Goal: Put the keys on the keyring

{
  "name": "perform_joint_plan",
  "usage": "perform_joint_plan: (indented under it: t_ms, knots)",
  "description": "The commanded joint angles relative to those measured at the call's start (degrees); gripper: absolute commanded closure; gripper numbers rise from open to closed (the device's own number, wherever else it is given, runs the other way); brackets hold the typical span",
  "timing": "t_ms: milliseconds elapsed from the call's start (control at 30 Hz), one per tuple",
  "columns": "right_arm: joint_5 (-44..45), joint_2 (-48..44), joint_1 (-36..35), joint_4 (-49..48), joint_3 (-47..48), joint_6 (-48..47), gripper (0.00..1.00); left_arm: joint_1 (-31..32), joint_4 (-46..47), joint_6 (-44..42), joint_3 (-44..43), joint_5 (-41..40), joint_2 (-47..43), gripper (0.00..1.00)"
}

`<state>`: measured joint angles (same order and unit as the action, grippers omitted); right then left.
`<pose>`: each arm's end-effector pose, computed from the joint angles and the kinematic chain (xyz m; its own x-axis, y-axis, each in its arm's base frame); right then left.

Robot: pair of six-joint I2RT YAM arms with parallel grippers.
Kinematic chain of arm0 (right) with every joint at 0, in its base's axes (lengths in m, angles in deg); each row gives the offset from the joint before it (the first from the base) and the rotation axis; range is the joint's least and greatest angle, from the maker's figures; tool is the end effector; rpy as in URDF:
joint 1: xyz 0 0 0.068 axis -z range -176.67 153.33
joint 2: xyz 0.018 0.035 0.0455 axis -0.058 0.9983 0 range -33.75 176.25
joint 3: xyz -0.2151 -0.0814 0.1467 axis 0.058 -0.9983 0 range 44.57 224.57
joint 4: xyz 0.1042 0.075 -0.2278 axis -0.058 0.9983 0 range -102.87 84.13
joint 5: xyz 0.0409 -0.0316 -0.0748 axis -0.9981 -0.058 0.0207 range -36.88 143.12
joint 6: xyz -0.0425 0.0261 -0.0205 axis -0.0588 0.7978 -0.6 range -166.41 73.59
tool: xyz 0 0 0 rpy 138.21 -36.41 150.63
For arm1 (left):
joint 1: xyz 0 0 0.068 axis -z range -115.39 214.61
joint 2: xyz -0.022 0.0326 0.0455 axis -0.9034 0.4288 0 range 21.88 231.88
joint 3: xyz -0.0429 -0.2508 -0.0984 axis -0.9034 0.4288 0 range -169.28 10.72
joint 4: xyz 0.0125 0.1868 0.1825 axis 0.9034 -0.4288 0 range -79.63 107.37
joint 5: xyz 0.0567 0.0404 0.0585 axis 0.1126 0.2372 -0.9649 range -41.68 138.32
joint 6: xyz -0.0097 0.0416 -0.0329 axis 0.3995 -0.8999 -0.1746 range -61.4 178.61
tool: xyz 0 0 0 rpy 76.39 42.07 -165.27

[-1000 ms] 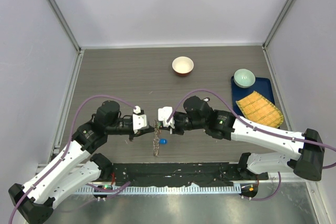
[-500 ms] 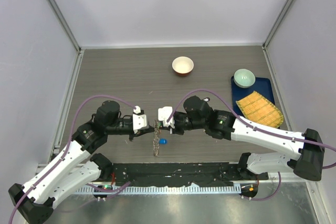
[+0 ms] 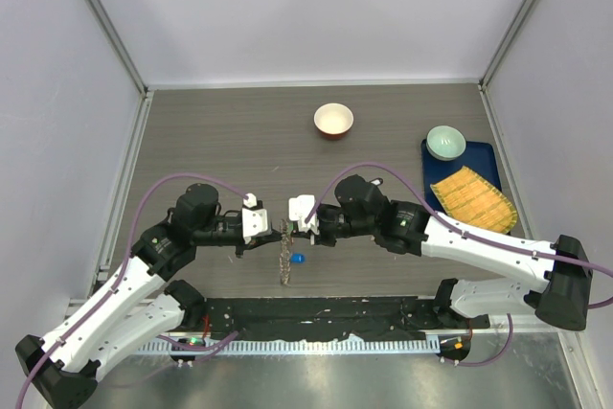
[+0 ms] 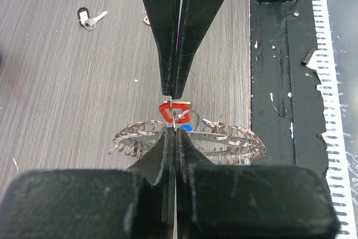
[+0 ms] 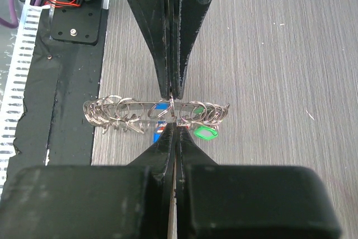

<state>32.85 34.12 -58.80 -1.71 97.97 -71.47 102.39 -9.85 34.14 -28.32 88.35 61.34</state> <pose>0.1151 0.2442 0.3085 0.2298 -0.4151 -0.8802 -0.9691 -0.0147 -0.2461 0.1056 -0.1108 0.2924 0.0470 0.3648 -0.9299 0.9887 0.1154 0.0952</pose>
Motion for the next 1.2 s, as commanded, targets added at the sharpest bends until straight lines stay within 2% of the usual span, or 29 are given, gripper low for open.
perform_joint_plan:
  t_ms: [0,1167]
  knots:
    - [-0.8,-1.7,0.1,-2.2,0.1,0.4,0.99,0.1,4.2,-0.4,-0.4,0.3,-0.4,1.00]
    - [-2.1,-1.2,0.1,-4.4,0.1,0.8,0.99,0.1,3.9,-0.4,-0.6,2.0,0.4,1.00]
